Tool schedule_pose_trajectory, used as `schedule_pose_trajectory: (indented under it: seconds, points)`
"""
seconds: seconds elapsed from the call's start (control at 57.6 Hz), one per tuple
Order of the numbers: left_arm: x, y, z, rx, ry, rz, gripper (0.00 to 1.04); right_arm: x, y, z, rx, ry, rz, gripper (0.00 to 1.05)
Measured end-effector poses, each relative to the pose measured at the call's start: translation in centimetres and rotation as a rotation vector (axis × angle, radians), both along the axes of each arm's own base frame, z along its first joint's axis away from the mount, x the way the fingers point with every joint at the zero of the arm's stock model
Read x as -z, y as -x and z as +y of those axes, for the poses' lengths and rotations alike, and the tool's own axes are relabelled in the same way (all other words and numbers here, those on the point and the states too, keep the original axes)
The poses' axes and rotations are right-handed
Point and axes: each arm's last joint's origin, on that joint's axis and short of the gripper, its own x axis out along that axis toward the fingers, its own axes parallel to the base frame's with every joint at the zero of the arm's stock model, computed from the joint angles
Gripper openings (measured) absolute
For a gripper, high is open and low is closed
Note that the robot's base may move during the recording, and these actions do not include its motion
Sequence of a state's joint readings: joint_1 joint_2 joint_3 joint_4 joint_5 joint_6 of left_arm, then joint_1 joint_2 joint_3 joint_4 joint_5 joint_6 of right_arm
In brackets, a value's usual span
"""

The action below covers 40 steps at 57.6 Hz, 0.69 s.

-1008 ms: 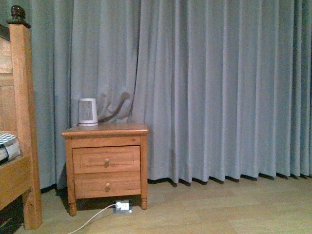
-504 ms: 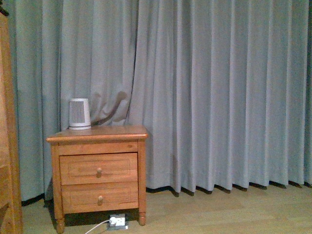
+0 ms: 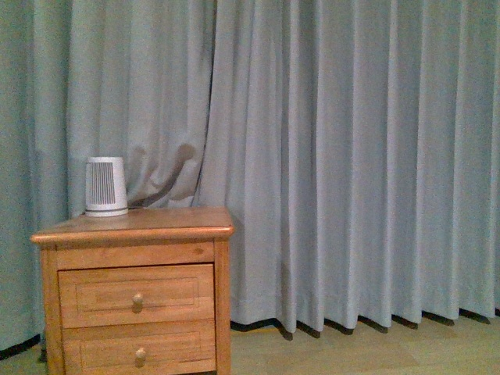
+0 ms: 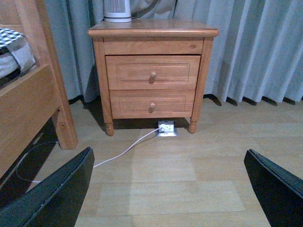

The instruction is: Put away toys

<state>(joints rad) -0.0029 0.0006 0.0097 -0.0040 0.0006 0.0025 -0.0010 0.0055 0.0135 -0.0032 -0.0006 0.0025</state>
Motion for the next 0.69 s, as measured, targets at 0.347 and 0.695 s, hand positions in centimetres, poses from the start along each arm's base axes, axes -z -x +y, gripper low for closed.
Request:
schedule_pose_trajectory:
  seconds: [0.347, 0.695]
  points:
    - [0.0, 0.0, 0.0, 0.0, 0.0, 0.0, 0.98, 0.01, 0.0, 0.0, -0.001, 0.0, 0.0, 0.07]
    - [0.0, 0.0, 0.03, -0.007, 0.0, 0.0, 0.98, 0.01, 0.0, 0.03, -0.009, 0.0, 0.0, 0.07]
